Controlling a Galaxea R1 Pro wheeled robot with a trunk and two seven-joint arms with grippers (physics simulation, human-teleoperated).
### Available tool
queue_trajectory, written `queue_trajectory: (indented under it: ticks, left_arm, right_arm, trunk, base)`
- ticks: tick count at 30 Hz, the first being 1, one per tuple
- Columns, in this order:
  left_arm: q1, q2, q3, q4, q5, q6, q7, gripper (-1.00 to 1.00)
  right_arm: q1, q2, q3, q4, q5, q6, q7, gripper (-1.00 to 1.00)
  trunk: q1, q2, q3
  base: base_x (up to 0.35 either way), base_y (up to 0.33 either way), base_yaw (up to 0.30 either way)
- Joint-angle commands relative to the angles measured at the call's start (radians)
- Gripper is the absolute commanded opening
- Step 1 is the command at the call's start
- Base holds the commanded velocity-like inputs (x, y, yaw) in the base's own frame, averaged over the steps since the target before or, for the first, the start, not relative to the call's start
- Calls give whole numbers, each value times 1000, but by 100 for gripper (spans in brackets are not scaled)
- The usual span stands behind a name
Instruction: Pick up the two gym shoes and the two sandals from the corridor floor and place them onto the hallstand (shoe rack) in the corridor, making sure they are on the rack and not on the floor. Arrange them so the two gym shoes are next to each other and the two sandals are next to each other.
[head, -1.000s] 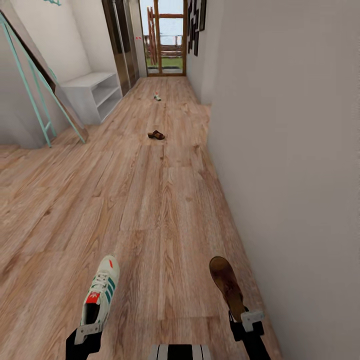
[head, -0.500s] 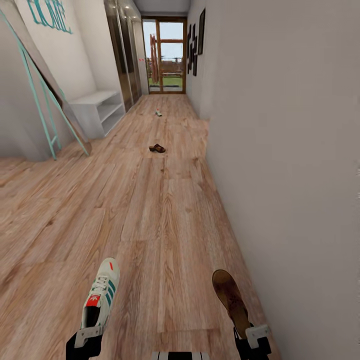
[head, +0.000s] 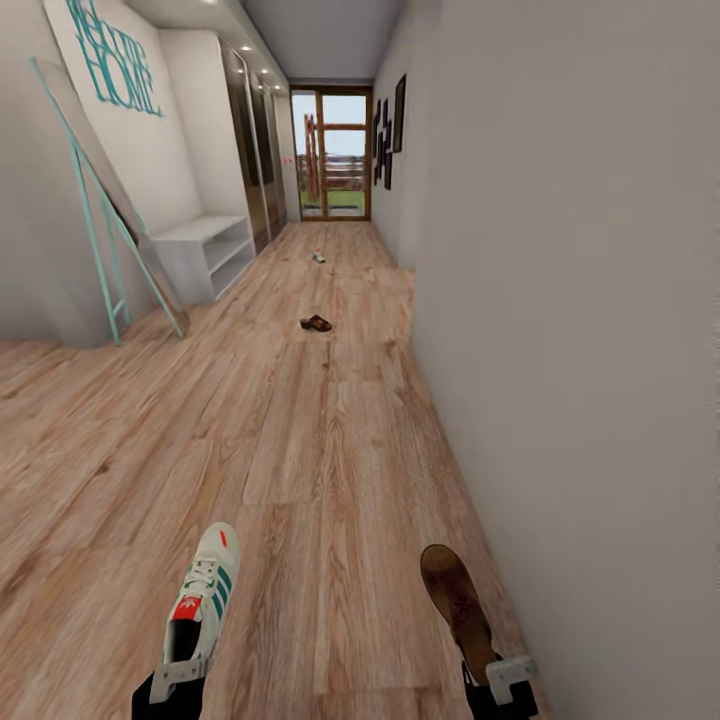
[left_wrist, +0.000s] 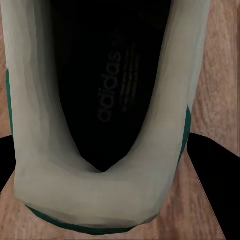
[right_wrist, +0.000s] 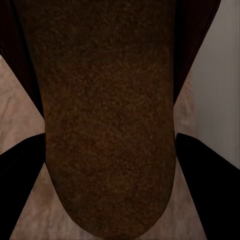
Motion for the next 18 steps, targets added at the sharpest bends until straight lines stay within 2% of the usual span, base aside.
queue_trajectory:
  ticks: [1, 7, 18]
  left_arm:
    - [-1, -1, 9, 1, -7, -3, -7, -100]
    - [-1, -1, 9, 1, -7, -3, -7, -100]
    - [-1, -1, 10, 1, -8, -3, -7, -100]
  right_arm:
    - [0, 0, 8, 1, -10, -3, -4, -100]
    - [0, 4, 8, 2, -12, -2, -4, -100]
    - [0, 7, 7, -2, -14, -1, -7, -100]
  trunk:
    - [-1, 0, 5]
    - [-3, 1, 32]
    - [-45, 78, 68]
  base:
    - [0, 0, 0]
    - [0, 0, 0]
    - [0, 0, 0]
